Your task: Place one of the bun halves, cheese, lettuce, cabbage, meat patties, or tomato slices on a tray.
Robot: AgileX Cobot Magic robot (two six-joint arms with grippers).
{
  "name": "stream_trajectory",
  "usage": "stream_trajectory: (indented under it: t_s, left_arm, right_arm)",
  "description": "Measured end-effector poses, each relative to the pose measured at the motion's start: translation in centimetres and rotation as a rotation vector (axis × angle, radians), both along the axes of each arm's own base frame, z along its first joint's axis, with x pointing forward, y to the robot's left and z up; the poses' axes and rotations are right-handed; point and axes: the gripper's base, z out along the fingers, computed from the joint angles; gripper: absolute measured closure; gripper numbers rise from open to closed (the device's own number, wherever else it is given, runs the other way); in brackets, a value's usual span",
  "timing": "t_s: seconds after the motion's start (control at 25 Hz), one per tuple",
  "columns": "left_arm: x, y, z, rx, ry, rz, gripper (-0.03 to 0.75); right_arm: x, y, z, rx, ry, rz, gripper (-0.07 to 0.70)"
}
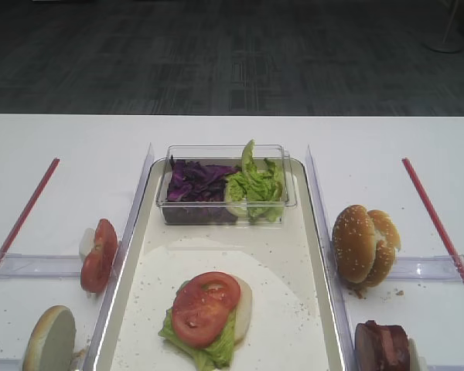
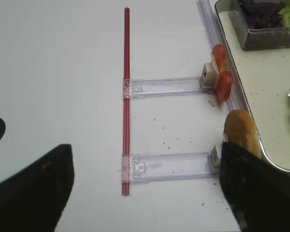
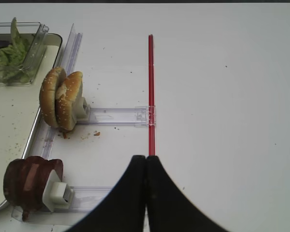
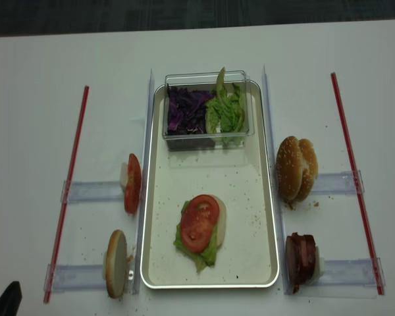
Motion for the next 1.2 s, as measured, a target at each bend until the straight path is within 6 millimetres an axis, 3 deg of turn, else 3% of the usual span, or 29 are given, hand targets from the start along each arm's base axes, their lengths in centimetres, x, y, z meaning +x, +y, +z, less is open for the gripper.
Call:
stream_trajectory:
  t_s: [1.2]
  left_arm:
    - [0.01,0.0,0.01,0.007,-0.001,-0.005,0.15]
  right_arm:
    - [0.0,0.0,0.0,0.0,0.0,0.0,0.267]
